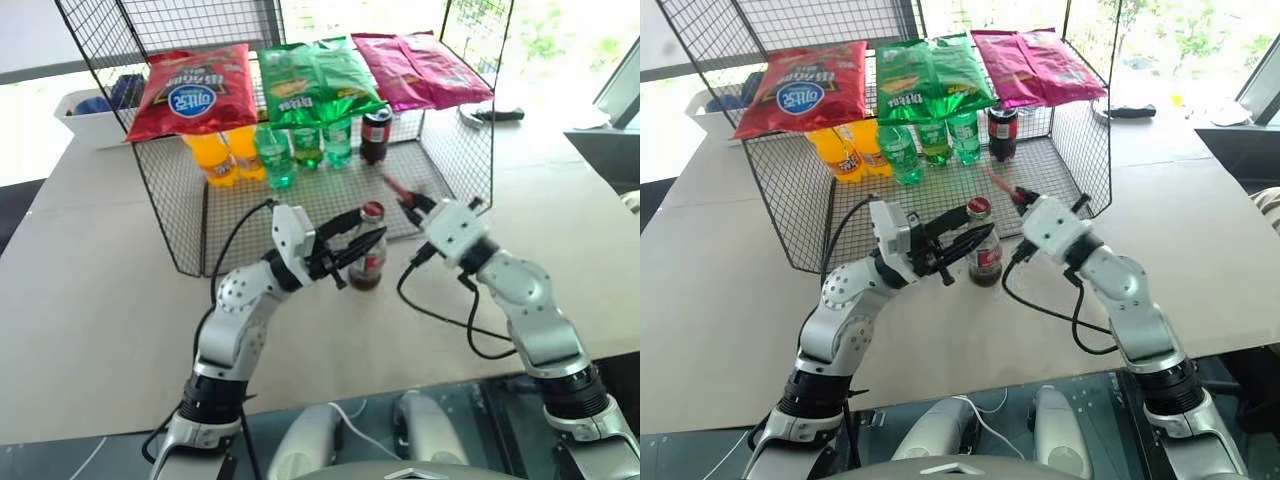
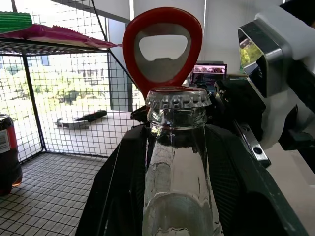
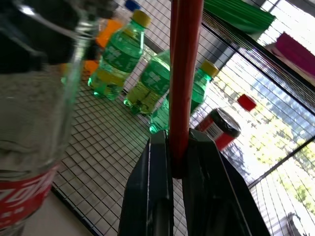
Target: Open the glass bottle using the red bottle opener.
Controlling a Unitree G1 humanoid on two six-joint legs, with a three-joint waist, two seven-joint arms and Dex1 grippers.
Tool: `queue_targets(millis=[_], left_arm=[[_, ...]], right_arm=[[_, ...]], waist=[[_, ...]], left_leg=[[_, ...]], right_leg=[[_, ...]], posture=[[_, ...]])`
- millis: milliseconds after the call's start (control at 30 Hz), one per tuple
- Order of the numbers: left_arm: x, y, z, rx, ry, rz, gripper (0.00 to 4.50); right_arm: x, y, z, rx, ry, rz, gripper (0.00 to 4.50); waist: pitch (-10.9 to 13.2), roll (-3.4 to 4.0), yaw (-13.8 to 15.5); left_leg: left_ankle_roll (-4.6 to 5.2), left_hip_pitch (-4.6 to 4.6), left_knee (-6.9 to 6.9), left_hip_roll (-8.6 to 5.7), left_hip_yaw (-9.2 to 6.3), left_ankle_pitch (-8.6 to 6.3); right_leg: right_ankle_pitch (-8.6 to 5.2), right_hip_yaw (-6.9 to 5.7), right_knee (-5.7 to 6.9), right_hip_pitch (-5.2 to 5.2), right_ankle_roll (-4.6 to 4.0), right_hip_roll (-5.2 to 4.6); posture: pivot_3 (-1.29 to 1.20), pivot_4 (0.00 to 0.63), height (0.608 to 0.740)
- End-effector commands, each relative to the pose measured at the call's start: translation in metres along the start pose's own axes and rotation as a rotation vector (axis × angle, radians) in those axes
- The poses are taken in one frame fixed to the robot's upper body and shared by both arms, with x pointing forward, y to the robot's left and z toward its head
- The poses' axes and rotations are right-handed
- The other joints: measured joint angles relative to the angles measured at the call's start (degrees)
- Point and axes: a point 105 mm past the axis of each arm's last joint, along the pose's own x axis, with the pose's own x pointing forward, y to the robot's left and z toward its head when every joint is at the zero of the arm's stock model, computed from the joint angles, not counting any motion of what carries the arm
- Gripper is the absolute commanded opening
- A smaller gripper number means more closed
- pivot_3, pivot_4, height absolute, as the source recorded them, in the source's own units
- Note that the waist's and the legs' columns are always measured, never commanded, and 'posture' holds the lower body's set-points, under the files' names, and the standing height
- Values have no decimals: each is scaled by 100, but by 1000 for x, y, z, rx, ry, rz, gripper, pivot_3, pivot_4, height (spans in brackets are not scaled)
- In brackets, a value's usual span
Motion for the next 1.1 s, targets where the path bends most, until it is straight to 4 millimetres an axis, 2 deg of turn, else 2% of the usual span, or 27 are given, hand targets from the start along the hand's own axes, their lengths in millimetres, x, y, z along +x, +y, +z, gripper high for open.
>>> queue_targets(millis=[33, 167, 367, 533, 633, 800, 1033, 1100], left_arm=[[-1, -3, -6, 6, 33, -2, 1495], [-1, -3, -7, 7, 34, 0, 1495], [0, -1, -8, 11, 38, 9, 1495], [1, 0, -9, 10, 40, 14, 1495], [2, 0, -10, 9, 42, 16, 1495], [3, 0, -12, 7, 44, 21, 1495], [2, 1, -16, 5, 54, 30, 1495], [3, 0, -16, 4, 56, 30, 1495]], right_arm=[[1, 13, 7, -128, -50, 58, 0], [-1, 24, 3, -239, -66, 97, 0], [-8, 23, -10, -353, -39, 97, 0], [-6, 26, -18, -409, -7, 124, 0], [-4, 33, -26, -431, 18, 156, 0], [-4, 38, -23, -453, -16, 165, 0], [-7, 6, -18, -641, -60, 113, 0], [-6, -10, -18, -711, -56, 81, 0]], waist=[[-1, -1, 2], [-9, -7, 16], [-30, -12, 18], [-43, -13, 20], [-43, -13, 29], [-46, -11, 30], [-46, -10, 39], [-46, -10, 47]], left_leg=[[0, 1, 0, -1, 0, 0], [0, 10, 0, -1, 0, 0], [-1, 18, 0, 1, 1, 0], [-1, 24, 1, 2, 2, 0], [-1, 58, -3, 4, 0, -1], [1, 109, -17, 18, -2, -2], [0, 109, -22, 21, -3, -2], [0, 108, -24, 22, -5, -2]], right_leg=[[0, 0, 0, 1, 0, 0], [0, -1, -2, 10, 0, 2], [0, 2, -1, 17, 0, 16], [-1, 3, -2, 22, 0, 17], [-2, 1, -11, 61, 0, 19], [-4, -3, -52, 127, 3, 33], [-2, -2, -59, 127, 2, 35], [-2, -4, -62, 127, 2, 35]], posture=[[0, 150, 734], [0, 150, 734], [0, 150, 734], [0, 150, 734], [0, 150, 734], [0, 150, 734], [0, 150, 734], [0, 150, 734]])
